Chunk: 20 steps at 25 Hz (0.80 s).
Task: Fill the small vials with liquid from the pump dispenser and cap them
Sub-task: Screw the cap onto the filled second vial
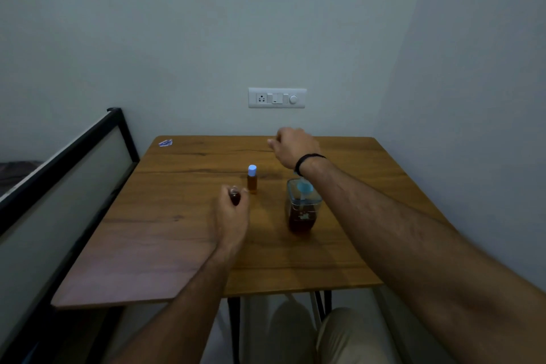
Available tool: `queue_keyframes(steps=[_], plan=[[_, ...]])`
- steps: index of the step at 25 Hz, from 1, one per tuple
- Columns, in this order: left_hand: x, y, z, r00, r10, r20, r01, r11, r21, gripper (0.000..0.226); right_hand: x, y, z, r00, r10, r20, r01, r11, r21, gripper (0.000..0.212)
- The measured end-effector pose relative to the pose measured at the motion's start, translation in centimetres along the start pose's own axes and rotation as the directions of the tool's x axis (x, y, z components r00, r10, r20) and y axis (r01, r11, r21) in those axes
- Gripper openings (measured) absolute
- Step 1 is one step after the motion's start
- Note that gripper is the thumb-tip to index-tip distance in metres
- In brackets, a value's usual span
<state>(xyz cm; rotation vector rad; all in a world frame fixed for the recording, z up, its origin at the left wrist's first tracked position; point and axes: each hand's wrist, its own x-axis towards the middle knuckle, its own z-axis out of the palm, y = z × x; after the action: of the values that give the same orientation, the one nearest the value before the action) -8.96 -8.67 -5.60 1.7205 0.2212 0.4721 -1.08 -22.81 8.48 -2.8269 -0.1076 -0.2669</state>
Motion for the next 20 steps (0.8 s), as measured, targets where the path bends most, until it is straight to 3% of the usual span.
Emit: queue_keyframes(steps=[2,5,7,9,15,18,20], plan=[[0.6,-1.4,-1.9,0.998,-0.031,-0.061,0.033,0.999,0.024,0.022,-0.2,-2.9,0.6,0.990,-0.135,0.026,0.135,0.991,0.010,0.031],[0.6,-2.5,-3.6,0.996,0.003,-0.094,0.002,0.999,0.053,0.026,-1.1,-5.8,4.4,0.922,-0.237,0.305,0.264,0.963,-0.050,0.022],[0.5,-3.1,-4.0,0.995,0.045,-0.087,-0.039,0.997,0.072,0.026,-2.1,-6.0,6.8,0.847,-0.234,0.478,0.320,0.942,-0.105,0.033],[0.6,-3.5,-4.1,0.998,0.045,-0.047,-0.041,0.996,0.077,0.026,-3.0,-5.5,8.5,0.807,-0.220,0.549,0.318,0.944,-0.090,0.043],[0.6,-3.6,-4.3,0.999,0.031,0.010,-0.031,0.999,0.037,0.022,-3.9,-4.1,11.6,0.882,-0.242,0.403,0.273,0.962,-0.022,0.013],[0.7,-3.8,-4.3,0.999,0.031,0.024,-0.030,1.000,-0.005,0.023,-3.9,-4.8,11.5,0.935,-0.180,0.304,0.132,0.976,0.173,0.010],[1.0,-4.1,-4.3,0.999,0.044,0.007,-0.044,0.999,-0.008,0.027,-3.9,-5.2,10.9,0.967,-0.141,0.214,0.053,0.927,0.371,0.015]])
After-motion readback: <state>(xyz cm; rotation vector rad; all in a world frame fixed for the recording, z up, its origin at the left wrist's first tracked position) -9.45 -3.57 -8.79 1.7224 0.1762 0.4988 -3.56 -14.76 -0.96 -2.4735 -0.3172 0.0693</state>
